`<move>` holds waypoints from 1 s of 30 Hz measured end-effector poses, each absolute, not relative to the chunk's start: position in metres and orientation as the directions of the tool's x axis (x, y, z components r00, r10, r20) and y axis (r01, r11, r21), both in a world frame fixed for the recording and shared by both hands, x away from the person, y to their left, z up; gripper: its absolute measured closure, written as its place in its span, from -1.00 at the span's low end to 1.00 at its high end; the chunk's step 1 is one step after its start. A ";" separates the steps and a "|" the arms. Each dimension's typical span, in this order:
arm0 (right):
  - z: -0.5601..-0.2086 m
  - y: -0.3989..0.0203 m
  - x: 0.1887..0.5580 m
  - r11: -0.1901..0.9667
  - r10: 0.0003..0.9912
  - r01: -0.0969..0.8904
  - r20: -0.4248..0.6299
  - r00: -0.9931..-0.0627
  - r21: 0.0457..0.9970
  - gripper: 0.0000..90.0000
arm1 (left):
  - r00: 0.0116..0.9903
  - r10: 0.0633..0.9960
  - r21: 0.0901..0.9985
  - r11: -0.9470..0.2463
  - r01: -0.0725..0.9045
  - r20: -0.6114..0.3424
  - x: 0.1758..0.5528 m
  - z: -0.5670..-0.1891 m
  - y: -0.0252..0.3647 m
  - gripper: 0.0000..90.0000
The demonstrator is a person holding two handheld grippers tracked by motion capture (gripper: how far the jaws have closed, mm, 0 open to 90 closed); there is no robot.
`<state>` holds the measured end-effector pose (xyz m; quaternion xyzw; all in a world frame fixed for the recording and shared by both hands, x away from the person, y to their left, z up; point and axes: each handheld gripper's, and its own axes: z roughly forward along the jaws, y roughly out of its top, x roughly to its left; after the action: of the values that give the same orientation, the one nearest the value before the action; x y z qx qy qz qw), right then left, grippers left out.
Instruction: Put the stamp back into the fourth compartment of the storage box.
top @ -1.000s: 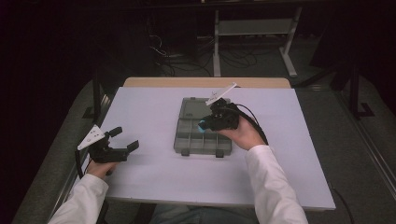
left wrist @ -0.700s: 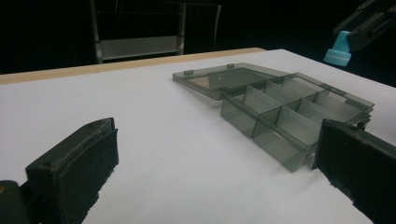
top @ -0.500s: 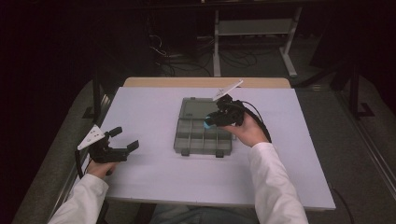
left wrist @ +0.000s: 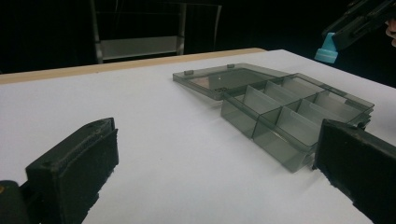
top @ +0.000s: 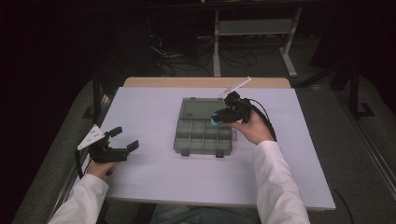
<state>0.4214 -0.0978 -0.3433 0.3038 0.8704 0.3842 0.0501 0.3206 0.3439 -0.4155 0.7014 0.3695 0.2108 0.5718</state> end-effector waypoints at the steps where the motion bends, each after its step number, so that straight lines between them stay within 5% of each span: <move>1: -0.344 -0.099 0.422 0.521 0.569 0.490 0.144 -0.810 0.699 0.58 | 0.638 0.760 0.958 -0.072 0.278 -0.128 0.321 -0.416 0.344 -1.00; 27: -0.382 -0.114 0.433 0.533 0.624 0.573 0.168 -0.763 0.623 0.57 | 0.639 0.759 0.957 -0.079 0.280 -0.125 0.321 -0.416 0.344 -1.00; 30: -0.384 -0.116 0.433 0.513 0.634 0.585 0.182 -0.752 0.628 0.30 | 0.639 0.759 0.957 -0.076 0.280 -0.126 0.321 -0.416 0.344 -1.00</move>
<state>0.4328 -0.1161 -0.3842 0.3504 0.8691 0.3473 0.0353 0.3205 0.3438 -0.4155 0.7029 0.3695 0.2100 0.5703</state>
